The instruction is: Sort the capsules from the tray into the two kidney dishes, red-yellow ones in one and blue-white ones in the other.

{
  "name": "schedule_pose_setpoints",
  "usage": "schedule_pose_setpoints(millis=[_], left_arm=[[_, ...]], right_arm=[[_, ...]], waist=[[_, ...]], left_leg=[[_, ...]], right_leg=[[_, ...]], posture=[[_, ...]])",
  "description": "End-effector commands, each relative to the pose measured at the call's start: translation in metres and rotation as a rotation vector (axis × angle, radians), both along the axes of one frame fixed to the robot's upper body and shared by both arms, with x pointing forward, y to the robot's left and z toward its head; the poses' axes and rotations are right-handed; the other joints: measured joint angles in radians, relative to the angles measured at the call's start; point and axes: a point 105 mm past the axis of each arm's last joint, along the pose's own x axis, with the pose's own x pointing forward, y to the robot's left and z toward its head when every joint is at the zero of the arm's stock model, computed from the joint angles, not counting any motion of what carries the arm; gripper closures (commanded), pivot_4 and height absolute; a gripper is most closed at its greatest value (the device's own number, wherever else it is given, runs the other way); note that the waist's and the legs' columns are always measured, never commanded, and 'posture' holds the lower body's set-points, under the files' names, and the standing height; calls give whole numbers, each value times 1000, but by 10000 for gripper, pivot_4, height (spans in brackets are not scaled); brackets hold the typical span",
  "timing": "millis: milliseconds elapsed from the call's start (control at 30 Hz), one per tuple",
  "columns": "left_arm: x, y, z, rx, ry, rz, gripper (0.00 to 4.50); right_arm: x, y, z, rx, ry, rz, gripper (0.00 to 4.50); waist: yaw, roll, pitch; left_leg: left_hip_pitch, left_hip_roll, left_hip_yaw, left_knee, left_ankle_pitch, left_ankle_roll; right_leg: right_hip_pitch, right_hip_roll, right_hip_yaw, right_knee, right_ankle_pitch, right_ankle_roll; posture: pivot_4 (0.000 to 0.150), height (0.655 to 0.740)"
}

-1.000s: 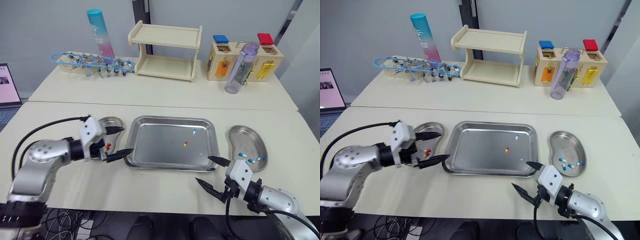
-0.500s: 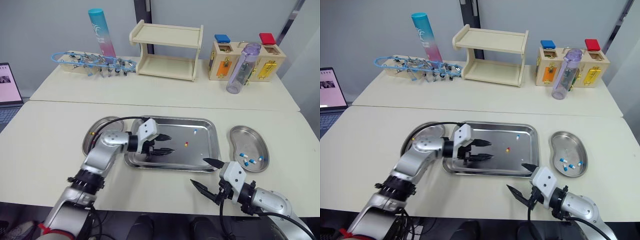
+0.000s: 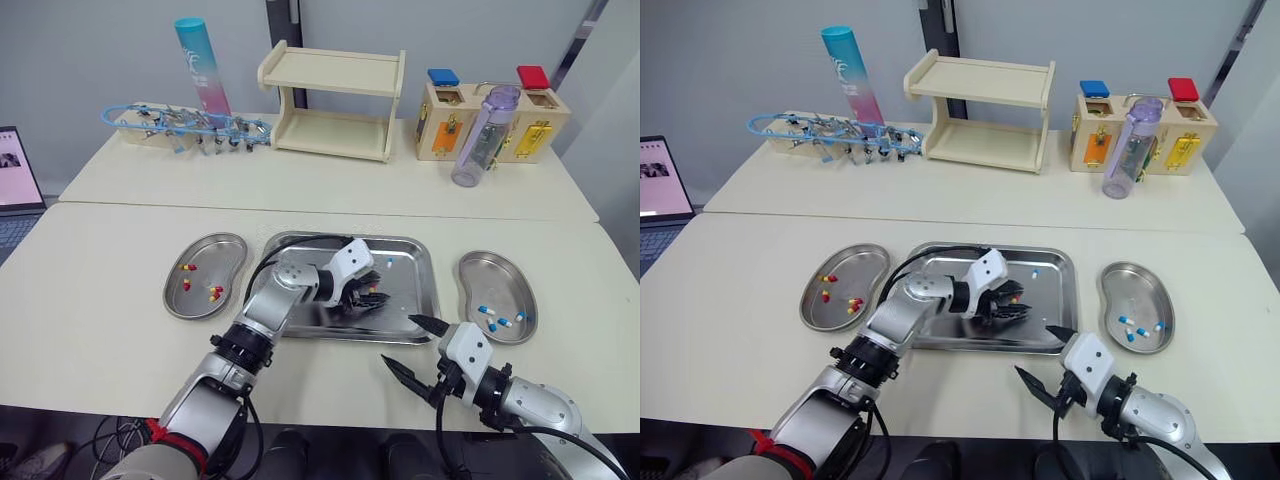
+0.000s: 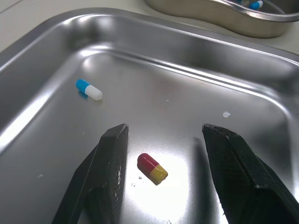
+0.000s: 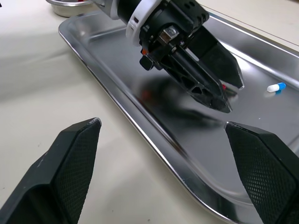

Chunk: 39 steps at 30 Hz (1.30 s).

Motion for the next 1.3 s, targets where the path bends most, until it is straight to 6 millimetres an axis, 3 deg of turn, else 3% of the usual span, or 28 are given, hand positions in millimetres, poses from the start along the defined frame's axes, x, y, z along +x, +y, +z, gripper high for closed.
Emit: schedule_pose_setpoints(millis=[33, 133, 200, 433, 633, 800, 933, 1067, 1233, 1300], left_arm=[[-3, 2, -2, 25, -10, 25, 19386], [0, 9, -5, 28, 15, 83, 19386], [-2, 10, -7, 35, 24, 90, 23085], [-13, 11, -17, 75, 60, 59, 43803], [-6, 10, -4, 35, 16, 57, 44438], [-6, 13, 37, -99, -34, 20, 44438], [-10, 50, 75, -175, -74, 58, 44438], [-8, 112, 99, -252, -84, 268, 44438], [-10, 195, 98, -271, -140, 613, 44438], [-12, 218, 95, -260, -158, 716, 44438]], right_arm=[[-2, 4, 13, 15, -49, 8, 0], [-1, 3, 13, 15, -51, 3, 0], [0, 2, 14, 15, -53, 1, 0], [2, 3, 16, 8, -64, 7, 0], [4, 2, 16, 0, -68, 11, 0], [4, 4, 16, -11, -71, 39, 0], [3, 8, 16, -21, -57, 93, 0], [3, 13, 23, -18, -63, 149, 0], [9, 25, 34, 10, -91, 209, 0], [10, 28, 37, 16, -96, 227, 0]], waist=[[0, 0, 0], [2, 0, 0], [2, 0, 0], [3, 0, -1], [3, 0, -1], [2, 0, -1], [-3, 0, -1], [-8, 1, -1], [-14, 1, -1], [-13, 1, -1]], left_leg=[[0, 0, 0, 0, 0, 0], [1, 0, 0, 0, 0, 0], [1, 0, 0, 0, 0, 0], [2, 0, 0, 0, 0, 0], [2, 0, 0, 0, 0, 0], [1, 0, 0, 0, 0, 0], [1, 0, -1, 0, 0, 0], [1, 1, -1, 0, 0, 0], [2, 1, -2, 0, 0, 0], [2, 1, -2, 0, 0, 0]], right_leg=[[0, 0, 0, 0, 0, 0], [1, 0, 0, 0, 0, 0], [2, 0, 0, 0, 0, 0], [3, 0, 0, 0, 0, 0], [3, 0, 0, 0, 0, 0], [2, 0, 0, 0, 0, 0], [2, 0, 0, 0, 0, 0], [2, 0, -1, 0, 0, 0], [2, 0, -1, 0, 0, 0], [2, 0, -1, 0, 0, 0]], posture=[[1500, 7400], [1500, 7400], [1500, 7400], [1500, 7400], [1500, 7400], [1500, 7400], [1500, 7400], [1500, 7400], [1500, 7400], [1500, 7400]])
